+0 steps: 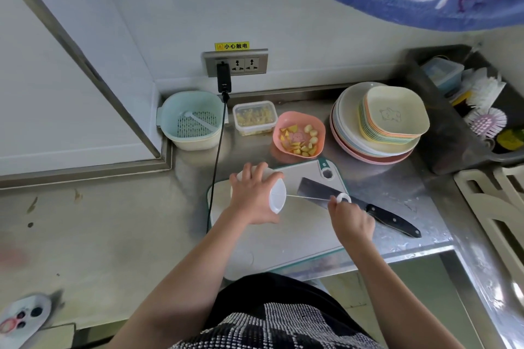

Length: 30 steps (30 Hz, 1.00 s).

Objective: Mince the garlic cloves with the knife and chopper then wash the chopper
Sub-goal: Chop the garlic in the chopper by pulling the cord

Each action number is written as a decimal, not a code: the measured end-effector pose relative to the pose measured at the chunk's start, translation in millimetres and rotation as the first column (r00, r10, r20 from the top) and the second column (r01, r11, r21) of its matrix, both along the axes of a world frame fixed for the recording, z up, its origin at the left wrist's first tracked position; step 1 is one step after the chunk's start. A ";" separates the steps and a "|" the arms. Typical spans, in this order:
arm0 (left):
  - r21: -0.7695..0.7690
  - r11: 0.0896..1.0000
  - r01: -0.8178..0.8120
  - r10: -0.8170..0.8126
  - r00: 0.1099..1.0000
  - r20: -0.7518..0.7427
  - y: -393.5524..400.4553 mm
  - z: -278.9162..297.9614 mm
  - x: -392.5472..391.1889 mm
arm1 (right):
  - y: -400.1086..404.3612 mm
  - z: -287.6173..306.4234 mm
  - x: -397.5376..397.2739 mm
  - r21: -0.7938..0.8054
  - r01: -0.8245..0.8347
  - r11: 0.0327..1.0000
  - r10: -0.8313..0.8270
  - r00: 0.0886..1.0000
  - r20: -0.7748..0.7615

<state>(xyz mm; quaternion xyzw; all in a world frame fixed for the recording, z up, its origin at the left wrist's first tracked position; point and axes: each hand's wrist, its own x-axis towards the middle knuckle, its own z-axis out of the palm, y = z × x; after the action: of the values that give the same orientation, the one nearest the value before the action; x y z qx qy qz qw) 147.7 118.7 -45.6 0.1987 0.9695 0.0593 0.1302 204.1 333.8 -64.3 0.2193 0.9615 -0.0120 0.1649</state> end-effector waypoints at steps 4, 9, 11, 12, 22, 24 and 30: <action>0.006 1.000 0.010 -0.009 1.000 -0.004 -1.2 -1.2 -0.2 | 27.8 1.6 10.5 0.036 0.097 0.995 -0.097 0.995 -0.001; 0.008 1.000 0.019 -0.019 1.000 -0.004 -1.7 -1.5 -0.8 | 60.3 1.0 24.0 0.085 0.215 0.973 -0.214 0.977 -0.022; 0.007 1.000 0.021 -0.021 1.000 0.000 -1.3 -1.6 -0.9 | 60.4 6.8 18.4 0.052 0.268 0.962 -0.266 0.963 -0.046; 0.005 1.000 0.020 -0.020 1.000 0.001 -1.1 -1.7 -0.8 | 55.0 11.5 12.2 0.032 0.296 0.955 -0.294 0.954 -0.054; -0.005 1.000 -0.015 0.015 1.000 0.007 -3.0 -2.9 -0.6 | -65.9 27.9 -15.1 -0.011 -0.367 0.930 0.367 0.929 -0.041; -0.011 1.000 -0.007 0.007 1.000 0.004 -4.4 -3.9 -1.3 | -50.9 19.5 -6.1 -0.005 -0.324 0.946 0.324 0.946 -0.004; -0.022 1.000 -0.006 0.005 1.000 -0.026 -4.1 -3.5 -0.6 | 47.8 12.1 28.0 0.053 0.133 0.990 -0.134 0.991 0.017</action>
<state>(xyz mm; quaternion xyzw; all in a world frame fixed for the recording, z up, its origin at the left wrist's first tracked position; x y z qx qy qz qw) 147.1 114.6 -49.1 0.1952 0.9723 0.0465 0.1198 232.1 381.5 -52.2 0.2875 0.9430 0.0040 0.1678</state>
